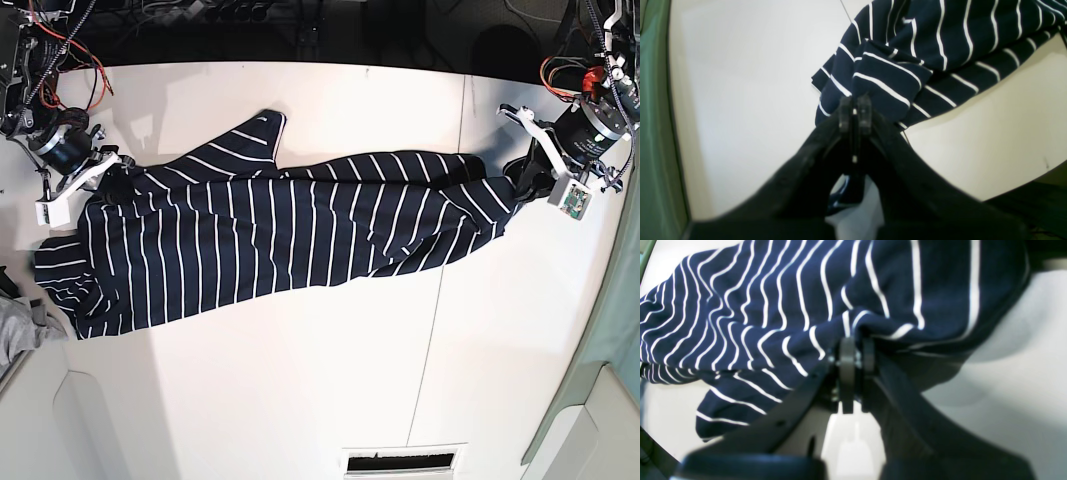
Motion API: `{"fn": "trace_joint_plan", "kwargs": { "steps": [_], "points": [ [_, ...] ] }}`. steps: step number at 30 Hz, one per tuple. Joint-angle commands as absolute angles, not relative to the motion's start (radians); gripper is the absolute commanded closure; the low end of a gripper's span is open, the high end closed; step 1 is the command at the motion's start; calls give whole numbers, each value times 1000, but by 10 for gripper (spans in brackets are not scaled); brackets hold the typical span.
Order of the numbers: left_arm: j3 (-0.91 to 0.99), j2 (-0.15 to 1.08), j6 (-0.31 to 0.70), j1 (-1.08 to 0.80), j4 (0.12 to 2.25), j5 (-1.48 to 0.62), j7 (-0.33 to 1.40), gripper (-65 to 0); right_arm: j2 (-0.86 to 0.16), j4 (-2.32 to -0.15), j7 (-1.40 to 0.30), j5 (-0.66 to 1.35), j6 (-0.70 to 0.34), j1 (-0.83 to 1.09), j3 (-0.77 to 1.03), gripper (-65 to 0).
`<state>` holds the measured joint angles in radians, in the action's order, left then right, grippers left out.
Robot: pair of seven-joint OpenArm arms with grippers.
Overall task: Layout the t-shirt on the table in an organized manner, then fold the t-shirt properly
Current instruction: 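Grasp the shirt ends with both grippers, then lift and pull the shirt ends apart, spreading the shirt wide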
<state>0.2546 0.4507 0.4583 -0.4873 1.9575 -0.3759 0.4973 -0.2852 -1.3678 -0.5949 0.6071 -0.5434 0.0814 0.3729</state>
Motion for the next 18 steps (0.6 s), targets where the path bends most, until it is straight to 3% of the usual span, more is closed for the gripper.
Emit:
{"fn": "trace_joint_plan", "kwargs": {
  "steps": [1,18],
  "points": [
    [262,463,456,-485,1974,-385,474,0,-299,-1391,-584,619,-557,81,381,0],
    [278,463,483,-651,2162,-378,474,0,-300,-1704,-618,660,-559,451,584,0]
  ]
}}
